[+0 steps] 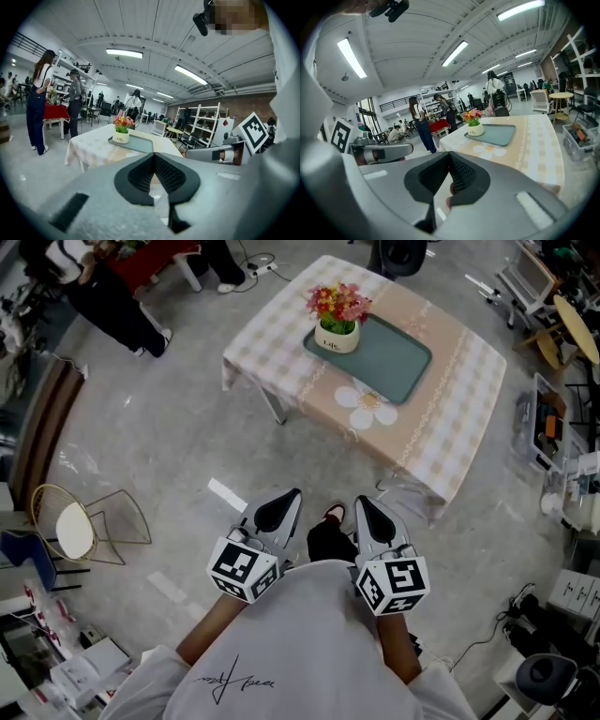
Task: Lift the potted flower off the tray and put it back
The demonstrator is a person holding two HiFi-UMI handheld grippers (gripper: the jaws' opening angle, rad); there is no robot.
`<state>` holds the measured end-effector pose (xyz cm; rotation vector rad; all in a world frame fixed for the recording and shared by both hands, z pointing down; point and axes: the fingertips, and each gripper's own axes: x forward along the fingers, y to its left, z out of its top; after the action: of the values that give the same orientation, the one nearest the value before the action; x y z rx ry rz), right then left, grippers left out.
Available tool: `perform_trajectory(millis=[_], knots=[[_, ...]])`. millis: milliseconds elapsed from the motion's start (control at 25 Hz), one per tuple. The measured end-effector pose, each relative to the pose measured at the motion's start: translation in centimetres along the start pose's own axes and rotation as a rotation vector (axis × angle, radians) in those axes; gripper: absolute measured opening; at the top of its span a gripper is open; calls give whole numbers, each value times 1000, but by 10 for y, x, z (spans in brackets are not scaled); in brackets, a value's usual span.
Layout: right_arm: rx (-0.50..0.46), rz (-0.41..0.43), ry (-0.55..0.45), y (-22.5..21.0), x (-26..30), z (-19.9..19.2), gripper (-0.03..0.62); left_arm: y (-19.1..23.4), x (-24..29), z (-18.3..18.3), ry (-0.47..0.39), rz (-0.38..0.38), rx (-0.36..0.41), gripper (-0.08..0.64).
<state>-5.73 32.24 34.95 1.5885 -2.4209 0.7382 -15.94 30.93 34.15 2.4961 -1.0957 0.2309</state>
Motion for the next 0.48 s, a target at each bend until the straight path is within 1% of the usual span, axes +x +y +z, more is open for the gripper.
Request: perform_trajectory(millis=[240, 480], knots=[[9, 2, -27, -42, 20, 26, 6, -2, 54, 21, 19, -16, 57, 3], [20, 4, -43, -64, 36, 40, 6, 0, 84, 35, 31, -33, 86, 3]])
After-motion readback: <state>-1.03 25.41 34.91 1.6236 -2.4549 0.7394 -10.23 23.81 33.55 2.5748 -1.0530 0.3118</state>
